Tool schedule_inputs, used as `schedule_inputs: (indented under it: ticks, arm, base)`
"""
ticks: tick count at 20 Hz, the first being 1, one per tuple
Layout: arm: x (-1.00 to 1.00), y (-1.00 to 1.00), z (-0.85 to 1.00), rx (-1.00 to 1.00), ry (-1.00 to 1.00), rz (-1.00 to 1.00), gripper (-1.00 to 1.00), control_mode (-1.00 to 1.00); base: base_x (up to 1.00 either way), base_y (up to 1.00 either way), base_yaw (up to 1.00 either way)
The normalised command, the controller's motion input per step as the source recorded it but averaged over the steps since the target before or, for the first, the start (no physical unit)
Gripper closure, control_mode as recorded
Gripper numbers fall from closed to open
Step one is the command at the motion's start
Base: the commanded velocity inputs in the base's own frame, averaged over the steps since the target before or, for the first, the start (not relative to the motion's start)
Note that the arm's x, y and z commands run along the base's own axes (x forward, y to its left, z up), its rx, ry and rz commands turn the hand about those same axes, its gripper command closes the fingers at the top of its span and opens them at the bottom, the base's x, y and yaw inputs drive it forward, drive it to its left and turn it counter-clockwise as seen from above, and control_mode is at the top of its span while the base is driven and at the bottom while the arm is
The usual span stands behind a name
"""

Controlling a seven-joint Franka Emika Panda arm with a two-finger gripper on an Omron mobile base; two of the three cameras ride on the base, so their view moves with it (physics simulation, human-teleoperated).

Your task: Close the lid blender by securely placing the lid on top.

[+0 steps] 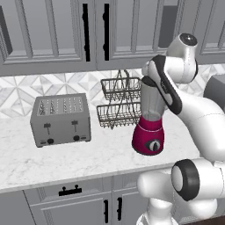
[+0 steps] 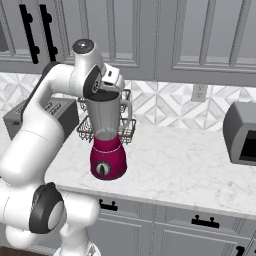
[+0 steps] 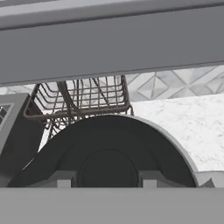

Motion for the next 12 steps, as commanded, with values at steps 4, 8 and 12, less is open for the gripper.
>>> schedule_inputs:
  ticks: [4,8,12]
  arm:
    - [0.0,0.0,-0.46,-0.06,0.0,0.09,1.0,-1.0]
    - [0.0,0.0,-0.47,-0.06,0.04,0.11,1.0,-1.0]
    - [0.0,0.0,-0.51,-0.06,0.08,0.15,1.0,-1.0]
  base:
    - [0.0,0.0,0.0]
    - [0.0,0.0,0.0]
    - [0.0,0.0,0.0]
